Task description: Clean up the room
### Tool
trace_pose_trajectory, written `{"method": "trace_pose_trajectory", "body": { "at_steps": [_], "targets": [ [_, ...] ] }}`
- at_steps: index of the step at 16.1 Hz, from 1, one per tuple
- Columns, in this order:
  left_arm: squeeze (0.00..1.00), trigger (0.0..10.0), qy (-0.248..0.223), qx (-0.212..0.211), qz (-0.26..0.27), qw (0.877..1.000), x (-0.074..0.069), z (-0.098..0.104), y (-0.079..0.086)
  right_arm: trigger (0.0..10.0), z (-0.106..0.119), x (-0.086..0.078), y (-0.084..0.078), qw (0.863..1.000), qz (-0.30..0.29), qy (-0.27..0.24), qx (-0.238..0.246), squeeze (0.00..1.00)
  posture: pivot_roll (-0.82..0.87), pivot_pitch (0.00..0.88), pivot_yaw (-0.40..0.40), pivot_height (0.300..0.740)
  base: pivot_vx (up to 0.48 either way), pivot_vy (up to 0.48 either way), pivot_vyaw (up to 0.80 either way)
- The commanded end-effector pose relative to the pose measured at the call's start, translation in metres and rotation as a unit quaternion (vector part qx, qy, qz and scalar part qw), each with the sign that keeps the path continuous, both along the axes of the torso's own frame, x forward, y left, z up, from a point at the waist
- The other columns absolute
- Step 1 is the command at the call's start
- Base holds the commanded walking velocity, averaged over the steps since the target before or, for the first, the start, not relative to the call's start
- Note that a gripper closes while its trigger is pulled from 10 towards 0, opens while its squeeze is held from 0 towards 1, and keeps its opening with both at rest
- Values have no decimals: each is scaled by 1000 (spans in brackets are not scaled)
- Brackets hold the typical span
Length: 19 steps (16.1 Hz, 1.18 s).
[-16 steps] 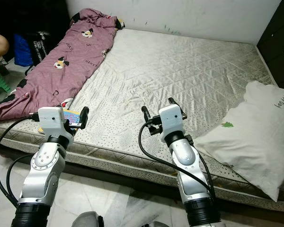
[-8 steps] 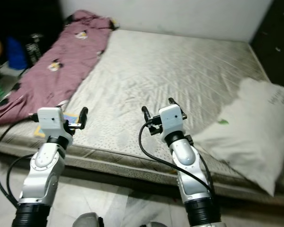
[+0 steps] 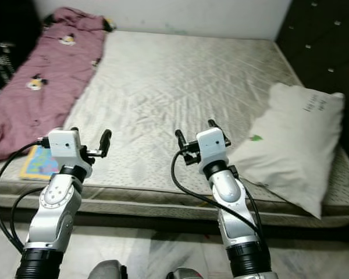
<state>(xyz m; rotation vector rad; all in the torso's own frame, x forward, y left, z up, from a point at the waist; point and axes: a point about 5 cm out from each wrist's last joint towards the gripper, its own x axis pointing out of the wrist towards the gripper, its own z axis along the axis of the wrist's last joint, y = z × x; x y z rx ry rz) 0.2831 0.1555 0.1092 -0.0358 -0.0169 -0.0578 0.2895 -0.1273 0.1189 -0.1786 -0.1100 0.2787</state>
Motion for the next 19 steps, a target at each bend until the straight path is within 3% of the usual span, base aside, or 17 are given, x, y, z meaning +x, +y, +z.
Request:
{"method": "trace_pose_trajectory", "body": {
  "at_steps": [1, 4, 8, 16, 19],
  "targets": [
    [0, 10000, -2, -2, -4, 1000, 1, 0, 0, 10000, 2, 2, 0, 1000, 1, -4, 2, 0, 16, 0, -26, 740, 0, 0, 0],
    [0, 10000, -3, -3, -6, 1000, 2, 1, 0, 10000, 2, 2, -1, 1000, -1, -4, 2, 0, 15, 0, -26, 740, 0, 0, 0],
    [0, 10000, -5, -6, -7, 1000, 2, 1, -1, 10000, 2, 3, -2, 1000, -2, -4, 3, 0, 14, 0, -27, 740, 0, 0, -766],
    [0, 10000, -1, -8, -2, 1000, 3, 0, 0, 10000, 3, 4, -2, 1000, -1, -6, 0, 0, 12, 0, -29, 740, 0, 0, 0],
    [0, 10000, -2, -8, -2, 1000, 3, 0, 0, 10000, 3, 3, -1, 1000, 2, -8, -7, 0, 11, 0, -30, 740, 0, -444, 0]
  ]
}}
